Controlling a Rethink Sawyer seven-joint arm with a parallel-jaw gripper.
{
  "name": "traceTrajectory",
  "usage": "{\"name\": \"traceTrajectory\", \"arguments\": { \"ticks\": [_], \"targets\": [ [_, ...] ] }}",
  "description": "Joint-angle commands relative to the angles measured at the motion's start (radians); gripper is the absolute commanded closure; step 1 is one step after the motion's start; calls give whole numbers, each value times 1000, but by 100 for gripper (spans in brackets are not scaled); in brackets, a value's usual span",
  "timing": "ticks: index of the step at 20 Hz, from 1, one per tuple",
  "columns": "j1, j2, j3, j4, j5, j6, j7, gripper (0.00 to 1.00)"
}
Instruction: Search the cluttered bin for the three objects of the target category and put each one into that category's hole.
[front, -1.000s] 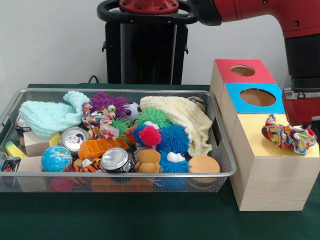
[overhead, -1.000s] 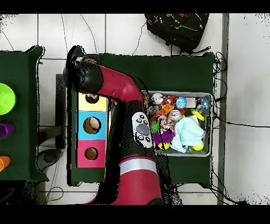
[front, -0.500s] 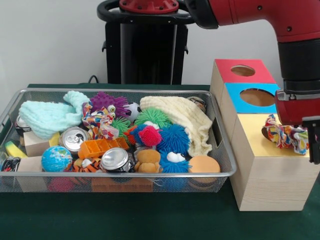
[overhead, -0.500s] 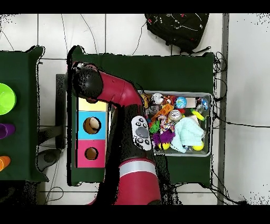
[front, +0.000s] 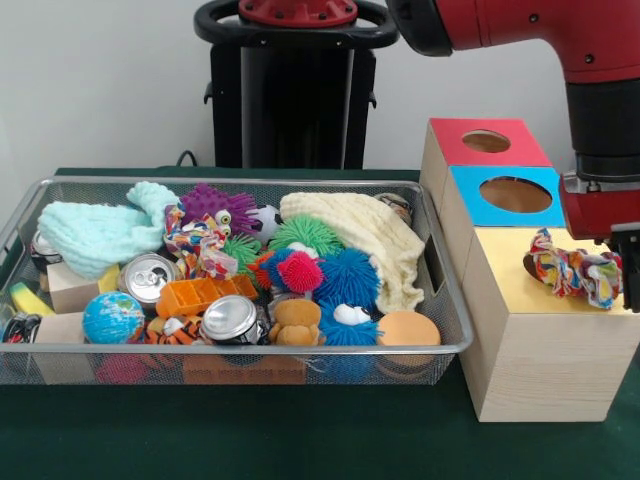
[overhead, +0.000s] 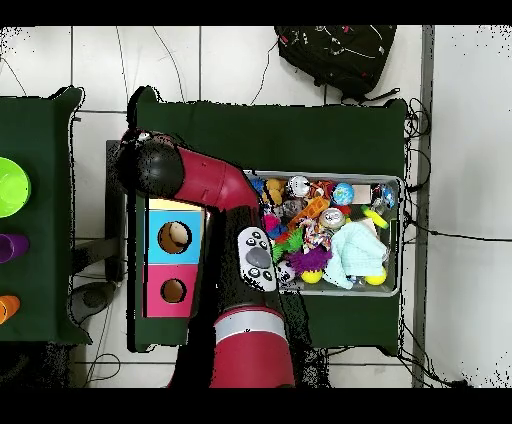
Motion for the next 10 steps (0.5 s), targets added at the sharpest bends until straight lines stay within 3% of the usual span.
{"name": "traceTrajectory", "arguments": {
  "ticks": [1, 10],
  "targets": [
    [6, -5, 27, 133, 9, -30, 222, 100],
    [22, -19, 7, 132, 12, -9, 228, 100]
  ]
}}
